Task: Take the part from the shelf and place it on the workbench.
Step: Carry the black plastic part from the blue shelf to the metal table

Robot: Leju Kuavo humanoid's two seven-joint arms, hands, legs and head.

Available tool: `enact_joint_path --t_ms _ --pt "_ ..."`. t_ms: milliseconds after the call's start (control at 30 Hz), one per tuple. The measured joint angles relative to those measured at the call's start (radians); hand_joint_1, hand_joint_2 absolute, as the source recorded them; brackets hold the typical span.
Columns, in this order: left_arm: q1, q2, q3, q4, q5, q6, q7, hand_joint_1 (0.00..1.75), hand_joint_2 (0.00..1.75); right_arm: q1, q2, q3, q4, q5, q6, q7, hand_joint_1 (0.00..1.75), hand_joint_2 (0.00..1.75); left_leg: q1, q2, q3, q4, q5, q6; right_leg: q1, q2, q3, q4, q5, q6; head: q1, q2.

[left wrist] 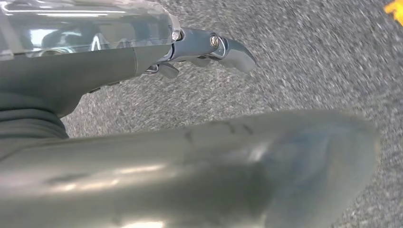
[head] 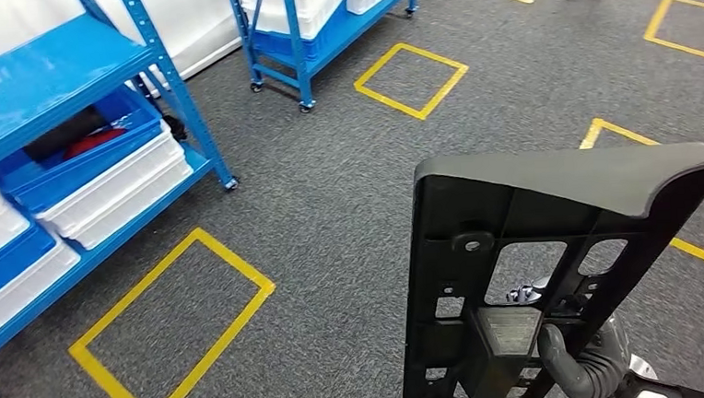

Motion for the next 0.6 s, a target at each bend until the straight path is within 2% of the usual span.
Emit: enact_joint_path --t_ms 33,67,100,133,167,233,267,300,367,400,433,467,500,533,600 --pt "0.0 0.001 -0.001 0.0 -0.001 0.0 0.0 0.0 0.0 0.0 0.0 0.002 0.0 -0.004 0.0 0.0 1.75 1.75 0.0 -0.011 0.026 -0.062 0.04 0.005 0.001 0.013 0.001 0.002 0.0 0.0 0.0 0.0" --pt "0.0 0.004 -0.002 0.0 -0.003 -0.002 -0.001 0.0 0.0 -0.003 0.0 0.003 0.0 -0.011 -0.001 0.0 1.75 1.75 0.0 -0.036 0.055 -0.134 0.074 0.012 0.002 0.024 0.0 0.004 0.0 0.001 0.0 0.0" --pt "0.0 0.007 -0.003 0.0 -0.006 -0.006 -0.003 0.0 0.0 -0.009 -0.001 0.004 0.0 -0.025 -0.004 0.001 1.75 1.75 0.0 -0.06 0.078 -0.194 0.097 0.017 0.002 0.036 -0.003 0.006 0.001 0.004 0.0 0.0" --pt "-0.001 0.011 -0.005 0.0 -0.008 -0.01 -0.005 0.0 0.0 -0.021 -0.004 0.007 0.001 -0.046 -0.011 0.002 1.75 1.75 -0.001 -0.078 0.092 -0.232 0.108 0.021 0.001 0.048 -0.007 0.007 0.003 0.009 0.0 0.0" --pt "-0.002 0.017 -0.008 0.0 -0.01 -0.013 -0.008 0.0 0.0 -0.035 -0.01 0.011 0.003 -0.071 -0.021 0.003 1.75 1.75 -0.002 -0.087 0.097 -0.248 0.108 0.023 -0.002 0.06 -0.012 0.007 0.006 0.016 0.0 0.0" --pt "-0.005 0.025 -0.011 0.0 -0.012 -0.013 -0.012 0.0 0.0 -0.06 -0.024 0.019 0.006 -0.116 -0.045 0.005 1.75 1.75 -0.002 -0.065 0.102 -0.258 0.114 0.03 -0.006 0.082 -0.017 0.003 0.013 0.03 0.0 0.0" --pt "-0.007 0.028 -0.011 0.0 -0.012 -0.011 -0.013 0.0 0.0 -0.066 -0.031 0.021 0.007 -0.128 -0.054 0.004 1.75 1.75 -0.001 -0.054 0.107 -0.266 0.12 0.036 -0.005 0.072 -0.021 0.008 0.009 0.036 0.0 0.0" --pt "-0.007 0.03 -0.011 0.0 -0.01 -0.009 -0.015 0.0 0.0 -0.071 -0.036 0.024 0.007 -0.134 -0.061 0.003 1.75 1.75 0.002 -0.041 0.11 -0.274 0.125 0.041 -0.003 0.049 -0.032 0.03 -0.007 0.04 0.0 0.0" --pt "-0.003 0.034 -0.011 0.0 -0.006 -0.002 -0.019 0.0 0.0 -0.079 -0.041 0.033 0.009 -0.131 -0.07 0.001 1.75 1.75 0.001 -0.014 0.112 -0.282 0.13 0.048 -0.003 -0.016 -0.083 0.136 -0.068 0.046 0.0 0.0" --pt "0.001 0.035 -0.011 0.0 -0.004 0.001 -0.021 0.0 0.0 -0.081 -0.042 0.039 0.01 -0.127 -0.075 0.001 1.75 1.75 -0.001 -0.001 0.111 -0.282 0.13 0.05 -0.005 -0.035 -0.115 0.204 -0.1 0.05 0.0 0.0" --pt "0.003 0.037 -0.011 0.0 -0.004 0.003 -0.022 0.0 0.0 -0.081 -0.042 0.045 0.011 -0.122 -0.079 0.001 1.75 1.75 -0.002 0.013 0.111 -0.282 0.129 0.05 -0.009 -0.044 -0.139 0.255 -0.117 0.054 0.0 0.0" --pt "0.004 0.038 -0.011 0.0 -0.005 0.003 -0.022 0.0 0.0 -0.081 -0.042 0.05 0.013 -0.118 -0.083 0.001 1.75 1.75 -0.003 0.025 0.112 -0.281 0.127 0.049 -0.012 -0.049 -0.146 0.273 -0.115 0.058 0.0 0.0" --pt "0.004 0.04 -0.011 0.0 -0.007 0.003 -0.022 0.0 0.0 -0.082 -0.042 0.055 0.014 -0.115 -0.087 0.001 1.75 1.75 -0.003 0.037 0.113 -0.281 0.126 0.047 -0.015 -0.054 -0.133 0.252 -0.096 0.06 0.0 0.0" --pt "0.003 0.041 -0.011 0.0 -0.009 0.003 -0.022 0.0 0.0 -0.082 -0.042 0.06 0.015 -0.113 -0.09 0.001 1.75 1.75 -0.003 0.048 0.116 -0.28 0.123 0.044 -0.018 -0.063 -0.1 0.193 -0.064 0.062 0.0 0.0" --pt "0.0 0.043 -0.011 0.0 -0.011 0.001 -0.022 0.0 0.0 -0.088 -0.042 0.068 0.016 -0.111 -0.097 0.001 1.75 1.75 -0.006 0.066 0.121 -0.274 0.114 0.033 -0.016 -0.106 -0.027 0.058 -0.018 0.056 0.0 0.0"
